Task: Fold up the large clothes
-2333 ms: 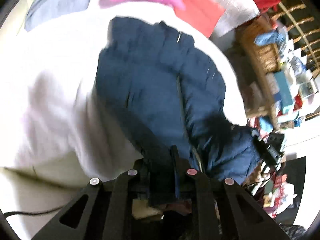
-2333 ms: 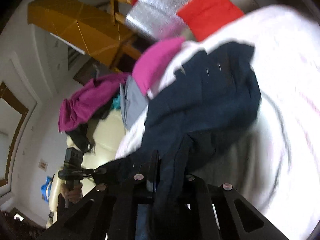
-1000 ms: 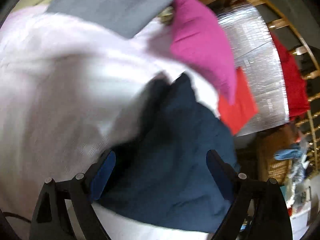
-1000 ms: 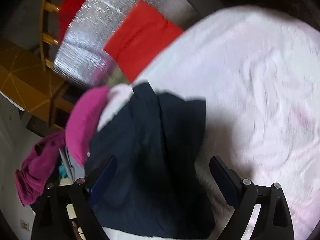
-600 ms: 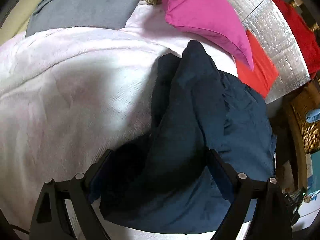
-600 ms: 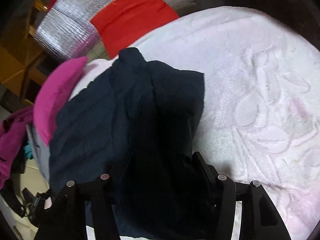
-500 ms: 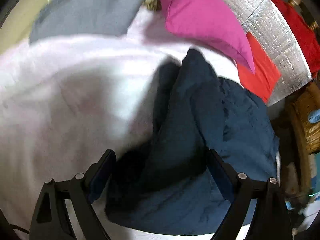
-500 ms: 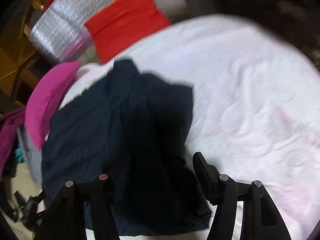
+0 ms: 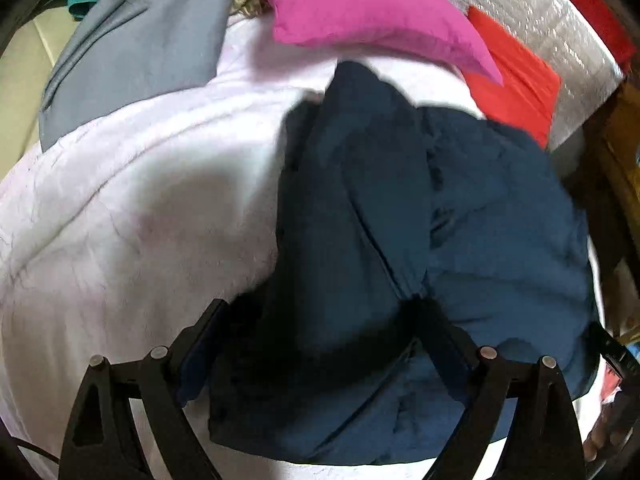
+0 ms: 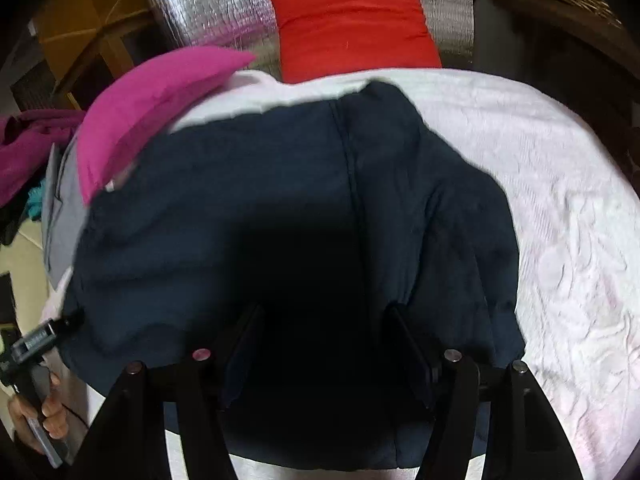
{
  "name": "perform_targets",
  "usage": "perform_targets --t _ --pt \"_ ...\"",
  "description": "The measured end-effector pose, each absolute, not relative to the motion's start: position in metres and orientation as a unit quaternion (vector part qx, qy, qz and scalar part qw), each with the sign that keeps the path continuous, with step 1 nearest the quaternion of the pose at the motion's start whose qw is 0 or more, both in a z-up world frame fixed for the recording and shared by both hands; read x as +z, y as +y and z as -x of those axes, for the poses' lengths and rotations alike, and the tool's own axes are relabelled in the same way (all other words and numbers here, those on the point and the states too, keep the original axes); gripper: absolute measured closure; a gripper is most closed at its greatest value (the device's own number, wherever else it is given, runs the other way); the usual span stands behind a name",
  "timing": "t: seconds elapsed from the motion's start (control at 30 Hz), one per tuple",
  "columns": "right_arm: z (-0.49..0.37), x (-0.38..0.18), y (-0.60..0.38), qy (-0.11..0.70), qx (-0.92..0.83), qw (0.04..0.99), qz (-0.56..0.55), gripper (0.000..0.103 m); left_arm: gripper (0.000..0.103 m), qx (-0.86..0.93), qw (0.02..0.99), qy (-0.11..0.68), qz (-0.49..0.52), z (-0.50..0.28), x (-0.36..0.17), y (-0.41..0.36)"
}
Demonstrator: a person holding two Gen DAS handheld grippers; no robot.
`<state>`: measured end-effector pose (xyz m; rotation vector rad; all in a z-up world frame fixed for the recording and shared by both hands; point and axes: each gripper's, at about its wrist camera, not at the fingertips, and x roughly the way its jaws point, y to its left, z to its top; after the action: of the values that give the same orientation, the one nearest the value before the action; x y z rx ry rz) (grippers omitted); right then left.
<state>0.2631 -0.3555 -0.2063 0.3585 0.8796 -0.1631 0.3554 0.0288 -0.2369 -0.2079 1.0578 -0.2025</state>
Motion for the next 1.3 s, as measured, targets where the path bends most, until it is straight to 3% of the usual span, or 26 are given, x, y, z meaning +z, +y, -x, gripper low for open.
perform_targets --t 0.23,0.43,0.63,0.73,1.0,1.17,1.3 --pt "-0.347 -0.177 -0.363 0.409 -0.102 0.897 -0.134 0.036 0.009 -0.057 0.880 0.462 0.094 -0.357 -0.218 0.039" --pt "-0.415 -0.242 -0.401 0.491 -0.196 0.843 -0.101 0.039 0.009 -0.020 0.867 0.487 0.100 -0.367 -0.225 0.052" --pt "-0.396 -0.214 -0.379 0.425 -0.253 0.864 -0.091 0.039 0.009 0.007 0.875 0.473 0.101 -0.366 -0.217 0.069" --pt "-0.390 -0.187 -0.334 0.389 -0.188 0.898 -0.087 0.039 0.009 0.004 0.875 0.471 0.108 -0.356 -0.211 0.074" --pt "-0.429 -0.188 -0.207 0.432 -0.025 0.899 -0.072 0.046 0.009 0.012 0.869 0.492 0.059 -0.353 -0.220 0.069" --pt "-0.461 -0.234 -0.201 0.500 -0.059 0.861 -0.075 0.044 0.009 0.014 0.864 0.503 0.014 -0.355 -0.228 0.060" --pt "-0.437 -0.212 -0.213 0.475 -0.043 0.871 -0.116 0.044 0.009 0.010 0.868 0.497 0.006 -0.355 -0.223 0.062"
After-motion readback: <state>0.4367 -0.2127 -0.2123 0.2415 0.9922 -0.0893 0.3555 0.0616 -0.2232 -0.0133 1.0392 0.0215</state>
